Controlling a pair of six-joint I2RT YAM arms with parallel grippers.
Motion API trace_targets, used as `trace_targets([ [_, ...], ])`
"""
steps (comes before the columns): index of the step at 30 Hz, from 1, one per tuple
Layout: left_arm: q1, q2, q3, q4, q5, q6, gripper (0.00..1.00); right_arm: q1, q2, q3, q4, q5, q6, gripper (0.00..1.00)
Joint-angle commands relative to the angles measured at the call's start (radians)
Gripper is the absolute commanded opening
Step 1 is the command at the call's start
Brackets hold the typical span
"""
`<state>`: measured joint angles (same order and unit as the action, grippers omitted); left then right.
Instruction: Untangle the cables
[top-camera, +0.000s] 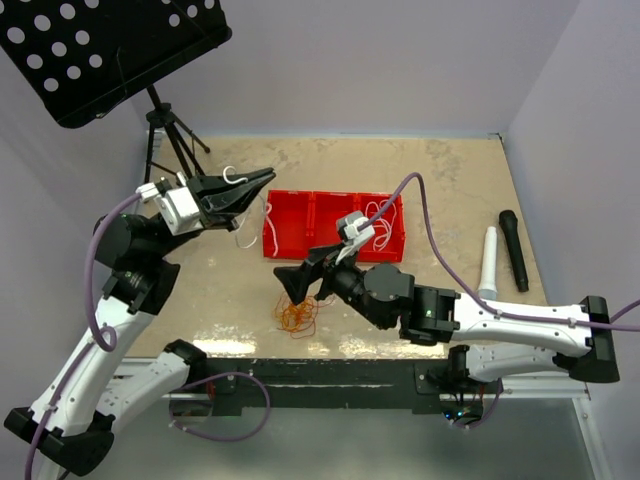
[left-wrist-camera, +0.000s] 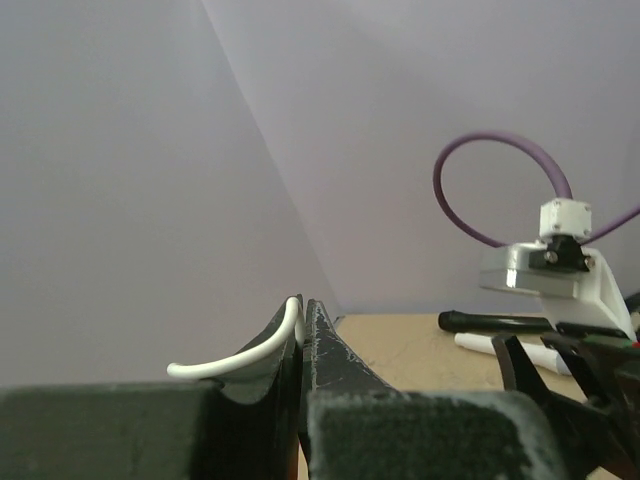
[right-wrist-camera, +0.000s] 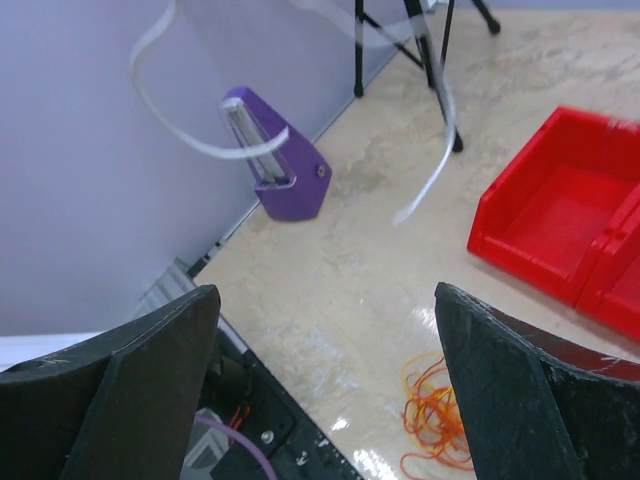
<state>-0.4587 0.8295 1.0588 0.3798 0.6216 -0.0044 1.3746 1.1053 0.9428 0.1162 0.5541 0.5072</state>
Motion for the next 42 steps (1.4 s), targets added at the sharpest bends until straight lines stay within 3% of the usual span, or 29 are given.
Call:
trace_targets([
  [1,0.005,-0.009,-0.008,-0.004,0.067,-0.048,0.00,0.004,0.014,0.089,0.008,0.061,-0.159,0.95],
  [10,0.005,0.003,0.000,-0.036,0.155,-0.091,0.00,0.003,0.051,0.151,0.151,-0.056,-0.358,0.99],
  [21,0.005,0.022,0.000,0.016,0.273,-0.180,0.00,0.004,0.166,0.217,0.270,-0.016,-0.407,0.98],
  [26,0.005,0.022,0.006,0.021,0.279,-0.192,0.00,-0.005,0.281,0.295,0.283,0.066,-0.401,0.91],
  [29,0.005,0.011,0.006,0.021,0.273,-0.201,0.00,-0.008,0.295,0.295,0.304,0.101,-0.380,0.81],
  [32,0.005,-0.001,0.010,0.016,0.254,-0.210,0.00,-0.014,0.262,0.261,0.323,0.110,-0.365,0.60],
  [35,0.005,-0.006,0.018,-0.002,0.222,-0.215,0.00,-0.022,0.213,0.228,0.303,0.145,-0.345,0.01],
  [37,0.005,-0.007,0.017,-0.025,0.193,-0.210,0.00,-0.029,0.177,0.208,0.278,0.153,-0.334,0.00],
  [39,0.005,-0.013,0.009,-0.042,0.169,-0.204,0.08,-0.043,0.142,0.195,0.240,0.150,-0.319,0.00],
  [41,0.005,-0.018,-0.008,-0.056,0.138,-0.197,0.24,-0.058,0.099,0.186,0.195,0.148,-0.305,0.00],
  [42,0.005,-0.021,-0.016,-0.068,0.121,-0.192,0.40,-0.071,0.082,0.186,0.163,0.150,-0.297,0.00],
])
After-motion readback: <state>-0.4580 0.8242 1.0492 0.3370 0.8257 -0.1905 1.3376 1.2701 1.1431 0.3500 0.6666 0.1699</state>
